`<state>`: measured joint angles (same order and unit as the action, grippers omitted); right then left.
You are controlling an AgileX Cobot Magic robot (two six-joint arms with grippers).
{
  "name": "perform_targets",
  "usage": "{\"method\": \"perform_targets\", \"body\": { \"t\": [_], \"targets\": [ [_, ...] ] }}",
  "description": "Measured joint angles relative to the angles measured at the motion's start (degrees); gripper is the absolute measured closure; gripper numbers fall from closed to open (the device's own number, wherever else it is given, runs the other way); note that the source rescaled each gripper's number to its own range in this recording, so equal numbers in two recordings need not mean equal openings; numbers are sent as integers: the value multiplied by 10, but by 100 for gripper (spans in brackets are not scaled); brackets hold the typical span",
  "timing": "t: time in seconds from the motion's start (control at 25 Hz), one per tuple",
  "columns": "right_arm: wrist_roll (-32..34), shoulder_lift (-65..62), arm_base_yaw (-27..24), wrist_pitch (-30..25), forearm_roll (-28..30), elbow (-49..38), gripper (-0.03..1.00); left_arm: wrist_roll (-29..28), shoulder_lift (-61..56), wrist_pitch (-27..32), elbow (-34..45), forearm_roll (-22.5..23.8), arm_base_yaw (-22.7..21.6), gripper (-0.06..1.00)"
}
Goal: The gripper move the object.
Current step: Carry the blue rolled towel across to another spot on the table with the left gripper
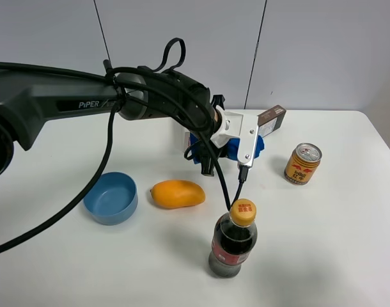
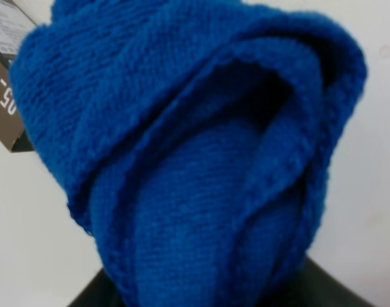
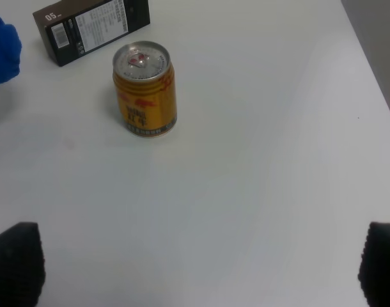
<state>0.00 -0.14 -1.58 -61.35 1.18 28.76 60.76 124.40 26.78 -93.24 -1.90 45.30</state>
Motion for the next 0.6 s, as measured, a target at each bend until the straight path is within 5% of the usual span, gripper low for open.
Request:
{"method": "perform_targets", "body": {
  "t": [0.32,0.6],
  "targets": [
    [0,0,0,0,0,0,-3,-20,0,-15,0,-24,-3,94],
    [0,0,0,0,0,0,-3,-173,0,-68,0,-99,-11,94]
  ]
}}
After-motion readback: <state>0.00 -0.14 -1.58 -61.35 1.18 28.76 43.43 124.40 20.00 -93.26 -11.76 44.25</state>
